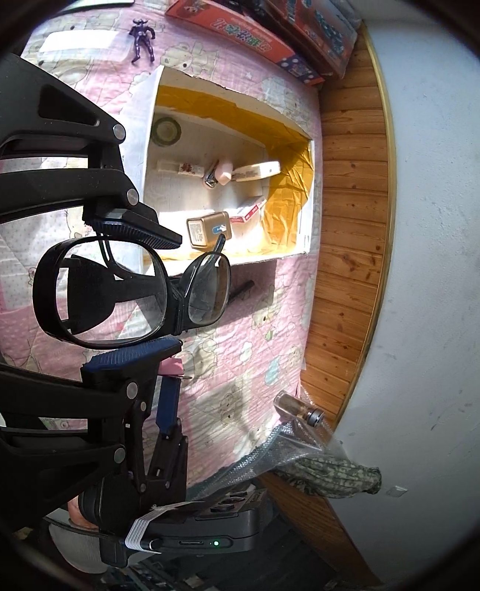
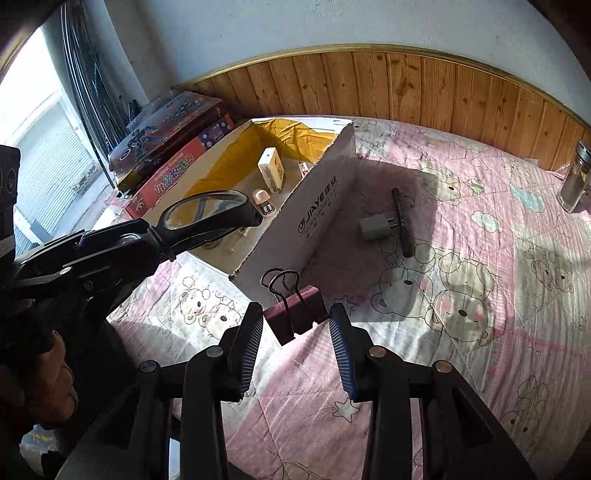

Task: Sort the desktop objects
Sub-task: 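Carry the glasses and binder clip over the cardboard box with both tools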

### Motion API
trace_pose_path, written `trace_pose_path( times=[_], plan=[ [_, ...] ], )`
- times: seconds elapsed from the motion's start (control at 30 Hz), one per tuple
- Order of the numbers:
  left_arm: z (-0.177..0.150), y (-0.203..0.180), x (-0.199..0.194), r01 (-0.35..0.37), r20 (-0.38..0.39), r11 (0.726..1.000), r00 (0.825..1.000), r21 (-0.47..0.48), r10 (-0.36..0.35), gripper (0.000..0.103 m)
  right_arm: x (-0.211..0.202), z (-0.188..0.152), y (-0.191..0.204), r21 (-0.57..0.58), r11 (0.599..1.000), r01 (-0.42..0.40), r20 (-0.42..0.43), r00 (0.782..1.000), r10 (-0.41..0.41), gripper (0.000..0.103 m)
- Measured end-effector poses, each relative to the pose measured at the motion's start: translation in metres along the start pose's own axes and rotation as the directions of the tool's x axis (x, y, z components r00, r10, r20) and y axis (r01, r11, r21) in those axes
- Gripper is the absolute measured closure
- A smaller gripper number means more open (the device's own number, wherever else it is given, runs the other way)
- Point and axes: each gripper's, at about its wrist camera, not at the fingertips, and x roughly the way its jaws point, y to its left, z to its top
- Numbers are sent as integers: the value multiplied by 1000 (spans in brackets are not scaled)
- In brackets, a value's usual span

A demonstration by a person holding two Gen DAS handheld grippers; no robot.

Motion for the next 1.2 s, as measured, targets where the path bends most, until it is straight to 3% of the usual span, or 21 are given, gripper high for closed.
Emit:
trace_pose_path(
  times=[0.53, 1.2],
  plan=[
    [26, 38, 31, -69, -54, 994, 996, -81, 65, 51, 13, 47, 30, -88, 996, -14, 10, 1000, 15, 64],
    [39, 79, 91, -188, -183, 965, 971, -183, 154, 51, 57, 110, 44, -188, 982, 4, -22, 1000, -9, 64]
  ],
)
